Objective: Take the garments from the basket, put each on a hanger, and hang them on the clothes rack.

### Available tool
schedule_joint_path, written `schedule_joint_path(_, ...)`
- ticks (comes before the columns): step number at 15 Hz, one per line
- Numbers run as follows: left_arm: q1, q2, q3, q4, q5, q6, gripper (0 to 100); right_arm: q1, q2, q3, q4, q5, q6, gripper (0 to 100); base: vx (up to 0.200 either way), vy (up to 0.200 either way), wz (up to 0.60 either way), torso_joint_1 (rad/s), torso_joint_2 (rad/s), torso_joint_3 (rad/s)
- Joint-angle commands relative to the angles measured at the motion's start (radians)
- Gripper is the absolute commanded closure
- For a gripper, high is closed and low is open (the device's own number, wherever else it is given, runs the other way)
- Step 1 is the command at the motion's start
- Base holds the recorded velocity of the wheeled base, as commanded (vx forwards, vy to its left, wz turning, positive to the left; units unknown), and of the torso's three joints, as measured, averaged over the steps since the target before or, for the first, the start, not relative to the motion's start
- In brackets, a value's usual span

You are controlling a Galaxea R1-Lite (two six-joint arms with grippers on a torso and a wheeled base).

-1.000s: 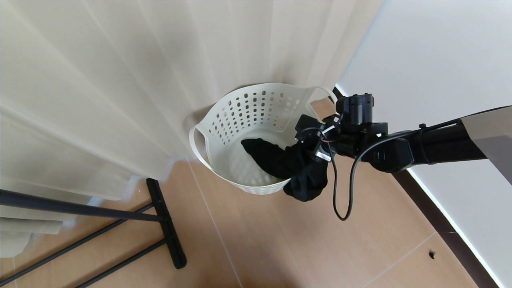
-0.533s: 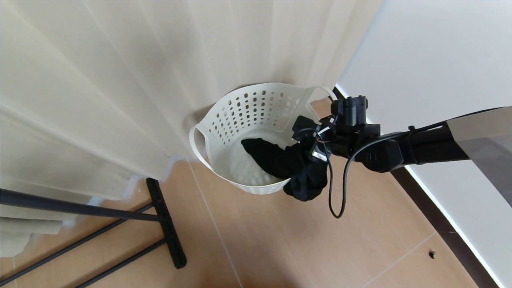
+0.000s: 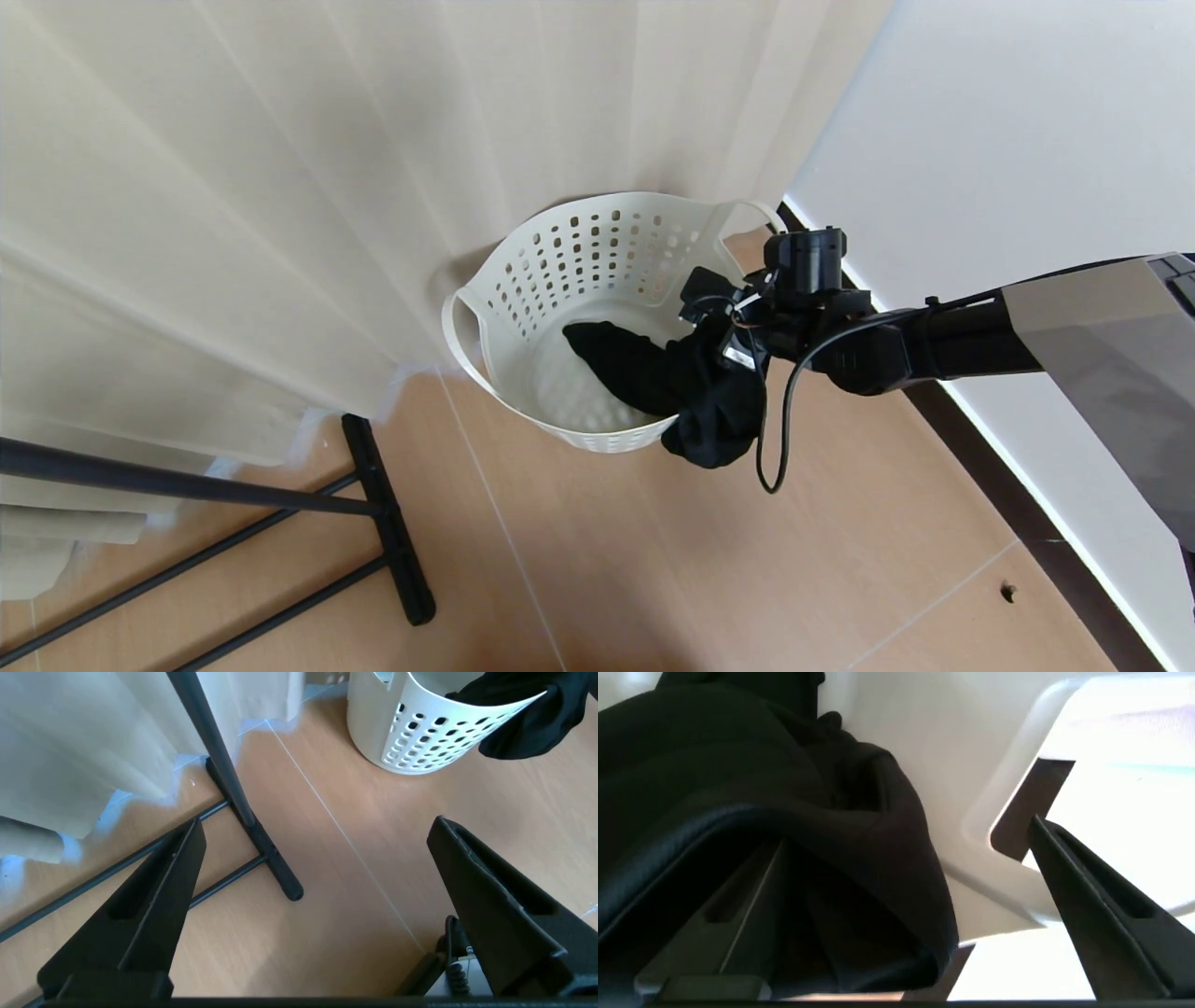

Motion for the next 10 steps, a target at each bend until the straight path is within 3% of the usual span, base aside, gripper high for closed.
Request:
schedule_joint_path(1,0.000,-0.001,0.000,0.000,0.000,0.000,0,-0.004,0.018,-0.015,0.001,-0.001,0.001,0,0.000,0.000,0.00,0.000,0.00,0.000)
schedule_joint_path(2,0.000,-0.001,0.000,0.000,0.000,0.000,0,-0.004,0.018,-0.020,0.001,-0.001,0.001,100,0.000,0.000,0.00,0.000,0.00,0.000)
schedule_joint_path(5,0.000,-0.001,0.000,0.000,-0.003,0.000,0,-0.002,0.016,-0.018,-0.001,0.001,0.005,100,0.000,0.000,0.00,0.000,0.00,0.000)
schedule_joint_path(8,0.000,-0.001,0.000,0.000,-0.003,0.000,0,0.007,0.001,0.002,0.001,-0.002,0.119,100,0.000,0.000,0.00,0.000,0.00,0.000)
schedule_joint_path(10,0.000,-0.001,0.000,0.000,-0.003,-0.002,0,0.030,-0.088,0.091,-0.005,-0.001,0.159,100,0.000,0.000,0.00,0.000,0.00,0.000)
